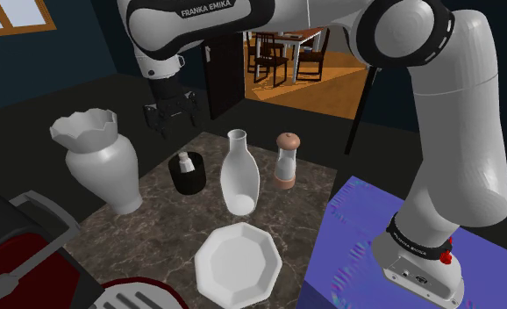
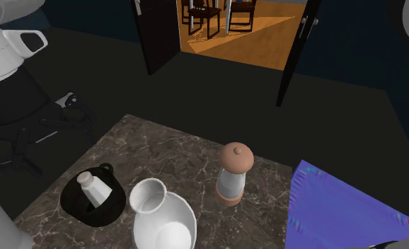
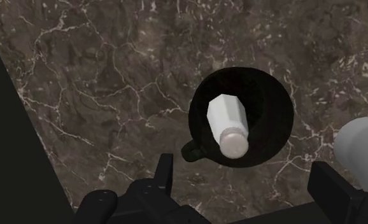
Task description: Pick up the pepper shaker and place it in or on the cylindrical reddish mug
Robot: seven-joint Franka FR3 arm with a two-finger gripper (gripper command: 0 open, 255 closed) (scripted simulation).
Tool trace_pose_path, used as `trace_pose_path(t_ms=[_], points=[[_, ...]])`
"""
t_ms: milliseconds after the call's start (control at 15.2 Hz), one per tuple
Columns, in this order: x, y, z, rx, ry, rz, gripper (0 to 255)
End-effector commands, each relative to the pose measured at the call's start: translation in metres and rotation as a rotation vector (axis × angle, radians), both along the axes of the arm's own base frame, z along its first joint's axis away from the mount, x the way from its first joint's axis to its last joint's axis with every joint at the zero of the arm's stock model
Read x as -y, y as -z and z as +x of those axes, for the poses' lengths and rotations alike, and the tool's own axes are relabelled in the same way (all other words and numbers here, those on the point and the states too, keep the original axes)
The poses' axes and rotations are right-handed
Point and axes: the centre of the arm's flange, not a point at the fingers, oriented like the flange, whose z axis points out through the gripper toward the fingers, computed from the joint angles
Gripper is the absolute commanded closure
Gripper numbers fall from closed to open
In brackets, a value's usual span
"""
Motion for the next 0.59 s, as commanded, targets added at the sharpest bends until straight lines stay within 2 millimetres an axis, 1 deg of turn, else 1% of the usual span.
trace_pose_path(t_ms=[0, 66, 528], points=[[-0.003, -0.023, 0.002, -0.001, 0.0, -0.001, 0], [-0.003, -0.033, 0.003, -0.001, 0.0, -0.001, 0], [-0.003, -0.034, 0.003, -0.001, 0.0, -0.001, 0]])
